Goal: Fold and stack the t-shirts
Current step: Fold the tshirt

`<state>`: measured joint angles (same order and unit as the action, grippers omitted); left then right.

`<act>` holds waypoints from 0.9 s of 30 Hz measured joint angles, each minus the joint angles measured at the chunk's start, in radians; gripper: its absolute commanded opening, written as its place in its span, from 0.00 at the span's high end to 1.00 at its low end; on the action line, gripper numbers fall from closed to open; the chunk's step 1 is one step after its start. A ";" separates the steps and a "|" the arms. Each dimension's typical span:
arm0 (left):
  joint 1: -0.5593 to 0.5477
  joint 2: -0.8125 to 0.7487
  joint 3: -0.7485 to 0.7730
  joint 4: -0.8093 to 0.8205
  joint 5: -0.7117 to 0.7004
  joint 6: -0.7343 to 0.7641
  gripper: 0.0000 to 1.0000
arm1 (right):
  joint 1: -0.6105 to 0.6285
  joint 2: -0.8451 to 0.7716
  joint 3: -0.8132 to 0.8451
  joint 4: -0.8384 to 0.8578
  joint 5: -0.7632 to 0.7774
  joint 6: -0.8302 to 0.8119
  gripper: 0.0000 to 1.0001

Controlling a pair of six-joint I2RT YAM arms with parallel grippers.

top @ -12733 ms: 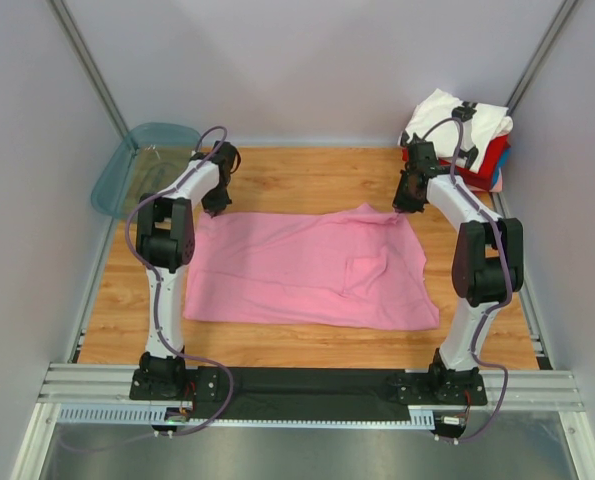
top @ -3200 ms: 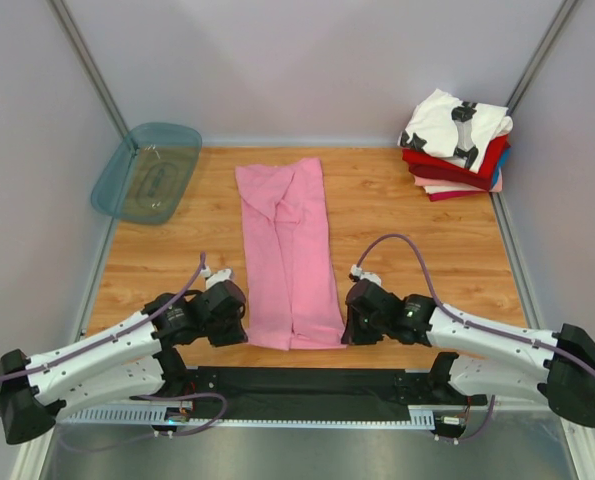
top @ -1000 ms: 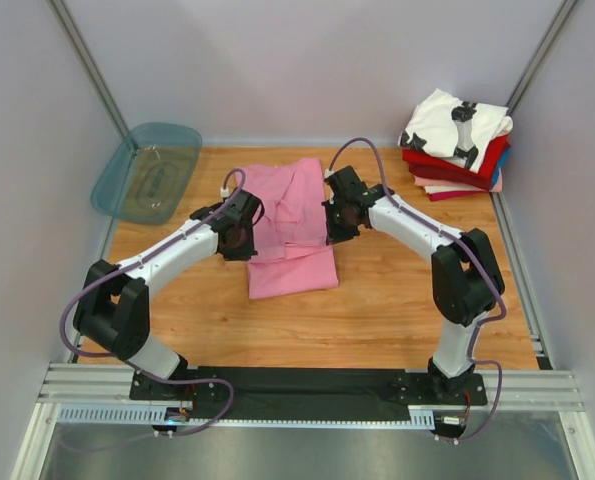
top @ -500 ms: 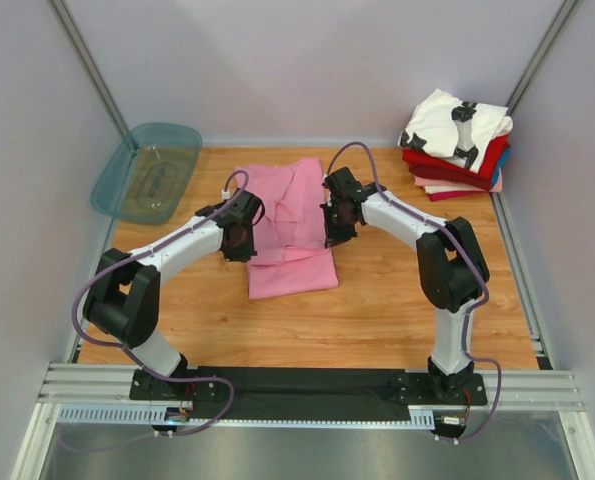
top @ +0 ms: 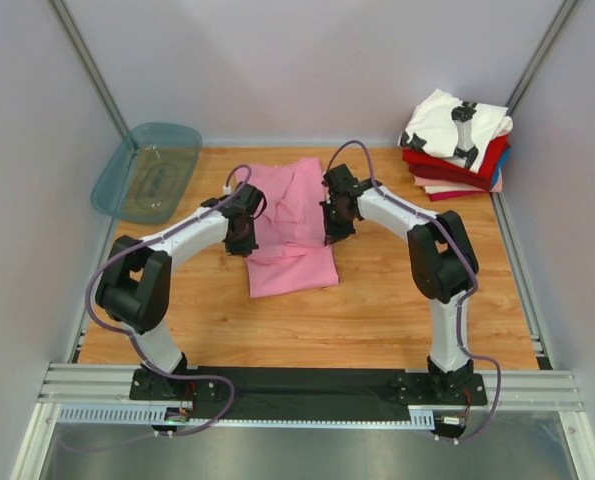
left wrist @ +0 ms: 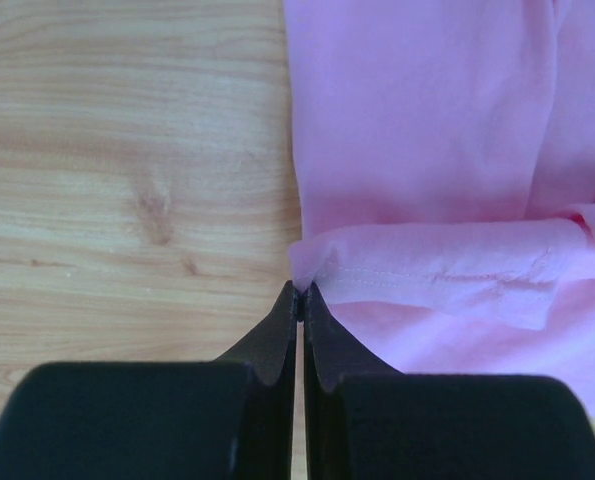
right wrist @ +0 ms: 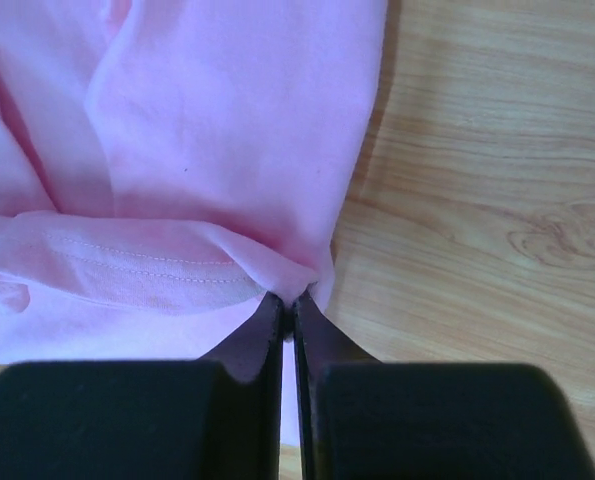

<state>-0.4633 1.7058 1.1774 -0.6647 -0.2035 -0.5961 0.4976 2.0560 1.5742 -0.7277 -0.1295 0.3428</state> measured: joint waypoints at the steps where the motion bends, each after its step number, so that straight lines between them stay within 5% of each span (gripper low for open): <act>1: 0.003 0.022 0.021 -0.010 0.000 0.000 0.97 | -0.002 0.012 0.013 -0.009 0.000 0.000 0.83; 3: 0.013 0.068 0.077 -0.031 0.002 0.001 0.93 | -0.011 0.047 0.060 -0.037 0.004 -0.001 0.69; 4: 0.021 0.093 0.112 -0.042 0.003 0.001 0.78 | -0.018 0.069 0.098 -0.061 0.005 -0.005 0.52; 7: 0.056 0.160 0.228 -0.092 0.007 0.010 0.44 | -0.044 0.140 0.245 -0.108 0.008 -0.018 0.37; 10: 0.092 0.189 0.337 -0.140 0.005 0.015 0.31 | -0.078 0.202 0.425 -0.177 0.020 -0.024 0.34; 14: 0.119 0.175 0.466 -0.190 -0.019 0.023 0.30 | -0.110 0.188 0.536 -0.218 0.047 -0.025 0.34; 20: 0.092 -0.019 0.343 -0.157 -0.032 0.035 0.34 | -0.102 -0.097 0.189 -0.127 0.018 -0.018 0.47; 27: 0.013 -0.169 0.058 -0.070 0.022 0.045 0.42 | 0.002 -0.170 -0.029 -0.029 -0.105 -0.005 0.94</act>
<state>-0.4507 1.5372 1.2358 -0.7349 -0.1814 -0.5507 0.4995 1.8862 1.5452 -0.7567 -0.2340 0.3382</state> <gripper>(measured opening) 0.601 0.154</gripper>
